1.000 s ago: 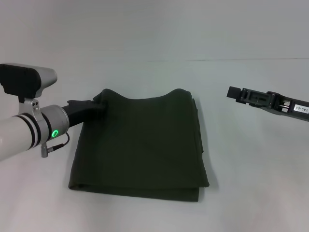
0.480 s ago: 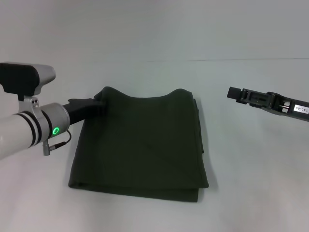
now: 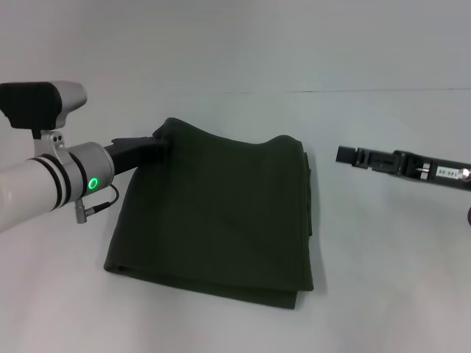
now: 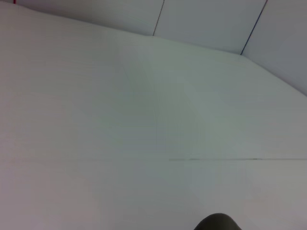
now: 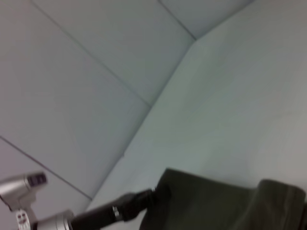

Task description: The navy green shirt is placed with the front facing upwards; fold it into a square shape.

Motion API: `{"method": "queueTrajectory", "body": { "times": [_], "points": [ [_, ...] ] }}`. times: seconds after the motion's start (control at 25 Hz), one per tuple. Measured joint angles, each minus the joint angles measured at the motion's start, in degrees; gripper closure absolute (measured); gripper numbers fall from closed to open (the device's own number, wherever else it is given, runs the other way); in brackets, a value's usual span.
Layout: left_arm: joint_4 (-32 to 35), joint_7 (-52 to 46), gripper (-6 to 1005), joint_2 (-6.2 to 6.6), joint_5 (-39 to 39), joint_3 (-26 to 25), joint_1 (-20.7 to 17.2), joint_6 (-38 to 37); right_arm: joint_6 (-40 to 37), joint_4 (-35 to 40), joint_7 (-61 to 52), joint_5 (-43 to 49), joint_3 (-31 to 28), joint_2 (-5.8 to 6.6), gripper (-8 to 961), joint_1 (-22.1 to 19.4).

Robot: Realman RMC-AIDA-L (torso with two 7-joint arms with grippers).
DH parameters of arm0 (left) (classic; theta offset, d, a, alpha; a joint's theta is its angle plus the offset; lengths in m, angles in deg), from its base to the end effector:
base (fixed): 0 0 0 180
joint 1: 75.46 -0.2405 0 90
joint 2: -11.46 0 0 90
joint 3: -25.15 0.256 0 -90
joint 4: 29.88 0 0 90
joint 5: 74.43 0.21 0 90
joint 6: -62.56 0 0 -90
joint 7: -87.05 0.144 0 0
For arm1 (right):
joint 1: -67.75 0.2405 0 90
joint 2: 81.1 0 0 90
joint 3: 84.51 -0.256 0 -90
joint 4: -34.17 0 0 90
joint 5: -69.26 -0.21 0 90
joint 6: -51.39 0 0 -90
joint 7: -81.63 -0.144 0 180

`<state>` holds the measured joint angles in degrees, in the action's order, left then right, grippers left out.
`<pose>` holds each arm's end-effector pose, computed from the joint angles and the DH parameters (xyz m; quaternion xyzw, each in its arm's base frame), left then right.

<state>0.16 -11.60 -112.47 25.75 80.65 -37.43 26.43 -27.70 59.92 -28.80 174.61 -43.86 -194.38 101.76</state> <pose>-0.2585 0.4196 -0.0507 -0.8040 -0.4334 -0.1946 0.3575 0.2750 0.3649 0.0152 -0.7978 0.5057 0.3066 0.1173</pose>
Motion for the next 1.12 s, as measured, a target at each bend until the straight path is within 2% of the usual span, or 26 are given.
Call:
{"method": "queueTrajectory", "body": {
  "times": [0.12, 0.4, 0.56, 0.68, 0.96, 1.12],
  "points": [
    [-0.17, -0.10, 942, 0.00, 0.00, 0.01, 0.24, 0.09, -0.12, 0.00, -1.02, 2.03, 0.03, 0.02, 164, 0.31],
    [-0.21, -0.75, 941, 0.00, 0.01, 0.12, 0.29, 0.44, -0.71, 0.00, -7.55, 6.84, 0.13, 1.08, 163, 0.37],
    [-0.35, -0.83, 939, 0.00, 0.01, 0.05, 0.29, 0.94, -0.27, -0.27, -11.80, 12.00, 0.13, 1.05, 163, 1.64],
    [-0.22, -1.38, 939, 0.00, 0.01, -0.01, 0.26, 1.80, -0.04, -0.61, -14.08, 15.18, 0.20, 0.44, 163, 2.90],
    [-0.10, -2.37, 937, 0.00, 0.01, -0.68, 0.26, 2.62, 2.57, -0.87, -16.89, 18.96, 2.19, -1.97, 163, 5.00],
    [-0.05, -2.46, 937, 0.00, 0.01, -0.74, 0.28, 3.10, 4.94, -2.74, -17.47, 19.00, 4.19, -2.56, 164, 6.15]
  ]
}}
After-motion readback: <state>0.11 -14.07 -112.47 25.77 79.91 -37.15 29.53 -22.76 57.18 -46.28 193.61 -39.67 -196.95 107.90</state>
